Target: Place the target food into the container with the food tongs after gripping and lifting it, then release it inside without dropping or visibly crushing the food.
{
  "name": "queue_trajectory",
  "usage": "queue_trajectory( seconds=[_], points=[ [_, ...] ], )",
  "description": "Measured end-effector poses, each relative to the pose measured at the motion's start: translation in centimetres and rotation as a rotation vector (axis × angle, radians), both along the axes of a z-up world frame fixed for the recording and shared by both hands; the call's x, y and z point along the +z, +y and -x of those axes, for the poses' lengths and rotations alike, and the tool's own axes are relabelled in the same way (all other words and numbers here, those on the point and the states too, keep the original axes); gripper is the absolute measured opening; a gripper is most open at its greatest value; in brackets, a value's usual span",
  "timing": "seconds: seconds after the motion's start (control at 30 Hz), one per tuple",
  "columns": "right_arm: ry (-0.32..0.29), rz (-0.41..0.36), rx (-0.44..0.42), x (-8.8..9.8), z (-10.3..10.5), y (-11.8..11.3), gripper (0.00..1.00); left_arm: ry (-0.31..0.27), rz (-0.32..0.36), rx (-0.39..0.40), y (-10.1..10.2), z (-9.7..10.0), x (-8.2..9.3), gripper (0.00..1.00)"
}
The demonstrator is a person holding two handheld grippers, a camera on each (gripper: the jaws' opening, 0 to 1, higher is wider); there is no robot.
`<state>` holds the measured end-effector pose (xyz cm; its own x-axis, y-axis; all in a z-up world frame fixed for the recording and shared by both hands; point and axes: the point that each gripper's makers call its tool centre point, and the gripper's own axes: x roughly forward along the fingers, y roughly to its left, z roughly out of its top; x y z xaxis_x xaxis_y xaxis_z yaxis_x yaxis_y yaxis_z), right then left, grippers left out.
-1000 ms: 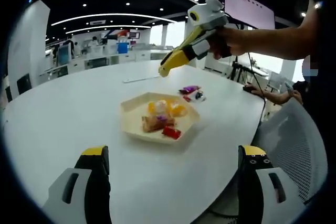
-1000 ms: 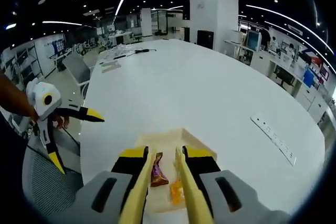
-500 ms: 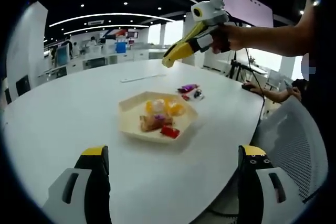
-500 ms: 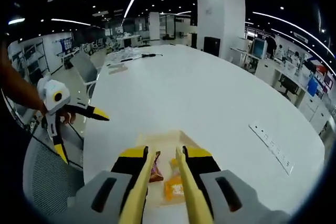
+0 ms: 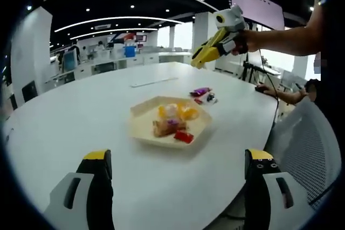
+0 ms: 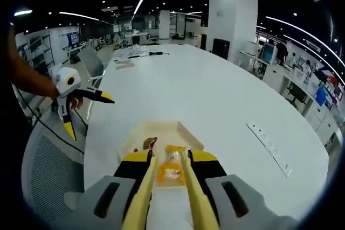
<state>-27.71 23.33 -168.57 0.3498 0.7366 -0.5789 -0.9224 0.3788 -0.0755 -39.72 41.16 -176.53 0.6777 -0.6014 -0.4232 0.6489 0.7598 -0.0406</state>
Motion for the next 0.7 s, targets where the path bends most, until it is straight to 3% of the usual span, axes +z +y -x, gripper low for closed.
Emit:
queue_trajectory(
  seconds=[0.47,0.7],
  points=[
    [-0.02,-0.003,-0.015,-0.3,-0.9,-4.5,0.26,0.005,-0.019,0.002,0.0,0.0,-0.3,0.99],
    [-0.052,0.005,0.035,-0.8,-0.9,-6.9,0.25,0.007,-0.044,0.013,0.4,-0.1,-0.6,0.99]
  ],
)
